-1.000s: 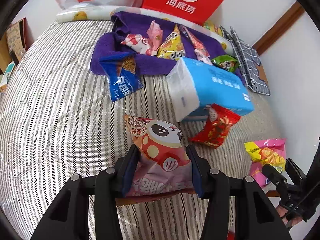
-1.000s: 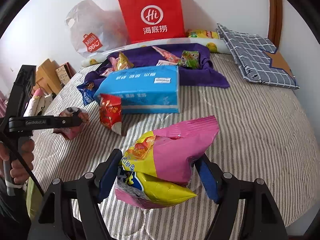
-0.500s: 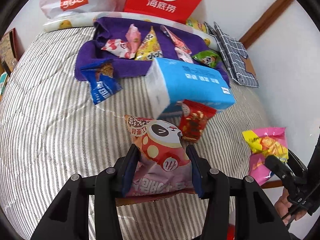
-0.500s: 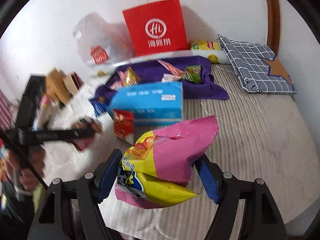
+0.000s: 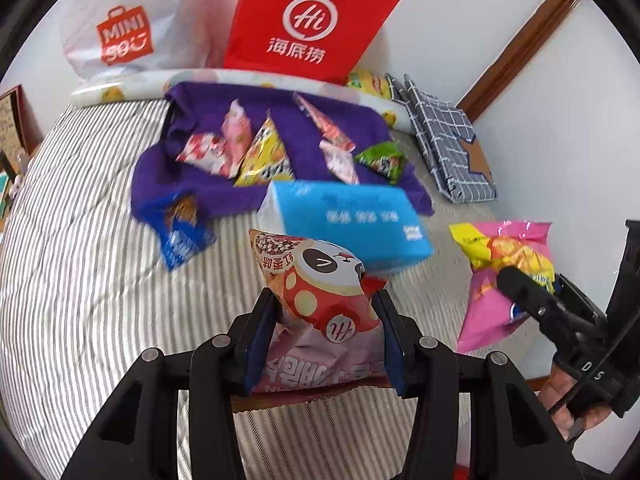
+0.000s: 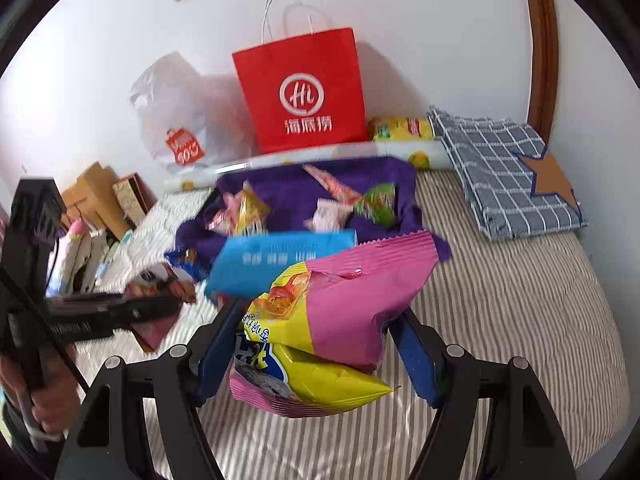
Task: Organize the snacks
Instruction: 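Carry both held bags over the purple towel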
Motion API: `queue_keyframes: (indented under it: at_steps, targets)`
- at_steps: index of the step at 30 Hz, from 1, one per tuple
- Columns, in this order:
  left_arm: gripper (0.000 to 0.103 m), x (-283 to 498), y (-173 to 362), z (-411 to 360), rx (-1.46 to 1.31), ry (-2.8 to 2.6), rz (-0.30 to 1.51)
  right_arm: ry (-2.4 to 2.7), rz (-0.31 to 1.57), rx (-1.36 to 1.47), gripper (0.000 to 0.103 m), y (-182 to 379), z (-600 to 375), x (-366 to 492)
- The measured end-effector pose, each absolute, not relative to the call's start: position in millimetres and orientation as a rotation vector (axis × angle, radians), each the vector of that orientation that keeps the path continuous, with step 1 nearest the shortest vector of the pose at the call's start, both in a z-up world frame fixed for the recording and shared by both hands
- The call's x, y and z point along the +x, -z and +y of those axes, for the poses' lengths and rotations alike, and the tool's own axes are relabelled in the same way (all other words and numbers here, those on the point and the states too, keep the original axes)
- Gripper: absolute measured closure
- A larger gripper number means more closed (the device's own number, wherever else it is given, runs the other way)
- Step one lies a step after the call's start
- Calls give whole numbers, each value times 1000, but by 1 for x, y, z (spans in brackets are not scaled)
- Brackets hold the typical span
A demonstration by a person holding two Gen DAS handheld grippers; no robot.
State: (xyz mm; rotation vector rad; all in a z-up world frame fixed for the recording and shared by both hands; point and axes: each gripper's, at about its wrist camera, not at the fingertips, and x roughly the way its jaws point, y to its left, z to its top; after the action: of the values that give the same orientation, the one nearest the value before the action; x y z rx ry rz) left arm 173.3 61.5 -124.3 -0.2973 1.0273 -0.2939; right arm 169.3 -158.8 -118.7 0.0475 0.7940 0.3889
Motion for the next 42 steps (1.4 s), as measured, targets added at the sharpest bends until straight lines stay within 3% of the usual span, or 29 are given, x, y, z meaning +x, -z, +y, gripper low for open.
queue_keyframes:
  at_steps: [19, 32, 42]
  targets:
    - [55, 262, 89, 71, -280, 266, 983, -351, 713, 14, 30, 83, -143, 257]
    - [55, 309, 95, 128, -291, 94, 970, -329, 728, 45, 30, 97, -140, 310]
    - [55, 341, 110, 118, -284, 109, 999, -376, 790, 53, 30, 128, -121, 347]
